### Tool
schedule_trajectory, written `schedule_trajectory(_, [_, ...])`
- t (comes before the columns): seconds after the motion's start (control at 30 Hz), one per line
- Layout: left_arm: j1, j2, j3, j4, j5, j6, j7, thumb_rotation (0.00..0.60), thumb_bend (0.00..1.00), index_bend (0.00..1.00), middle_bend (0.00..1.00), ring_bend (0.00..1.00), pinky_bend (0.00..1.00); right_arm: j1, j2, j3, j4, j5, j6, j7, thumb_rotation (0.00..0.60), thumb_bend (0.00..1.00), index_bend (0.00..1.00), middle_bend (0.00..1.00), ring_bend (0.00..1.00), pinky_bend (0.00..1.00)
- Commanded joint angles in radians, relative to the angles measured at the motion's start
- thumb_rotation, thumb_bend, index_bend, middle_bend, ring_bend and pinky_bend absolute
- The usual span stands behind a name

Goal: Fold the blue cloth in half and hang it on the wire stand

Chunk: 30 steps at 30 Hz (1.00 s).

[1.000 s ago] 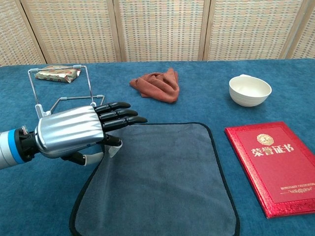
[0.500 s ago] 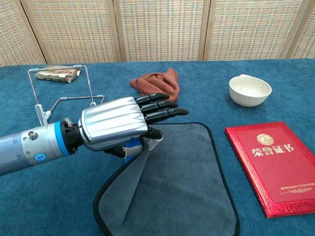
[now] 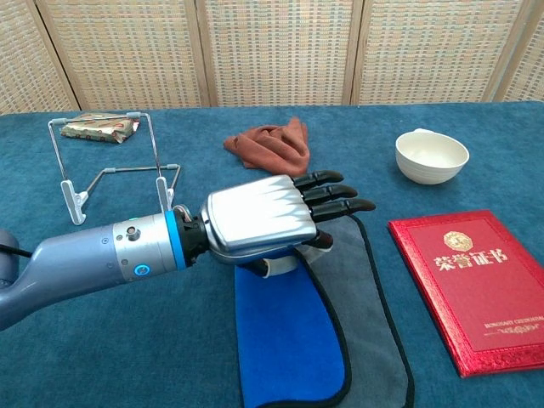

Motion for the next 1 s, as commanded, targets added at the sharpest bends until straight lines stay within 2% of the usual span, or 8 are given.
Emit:
schedule_trajectory(0.03, [-0.017,-0.030,-0.009,0.019,-0.011,-0.019,-0.009,0.600,0.46,0.62,0.00,0.00,0.01,0.003,0.001,0.002,0.004,0.007,-0.008,0.005,0.600,0.00,0.00,0.00,0.00,0.00])
schedule_trajectory(0.43, [-0.067,-0.094,-0.026,0.087,-0.036,-0.056,-0.015,0.600,0.46,0.62,0.00,0.00,0.01,0.006,0.005,0.007,0.016,0.025,-0.024,0.029,0.600,0.00,0.00,0.00,0.00,0.00])
schedule_trajectory(1.0, [-0.135,-0.153,-0.050,0.126,-0.070,-0.115,0.003,0.600,0.44,0.62,0.00,0.00,0.01,0.007,0.014,0.013,0.019,0.042,-0.037,0.051,0.600,0.00,0.00,0.00,0.00,0.00])
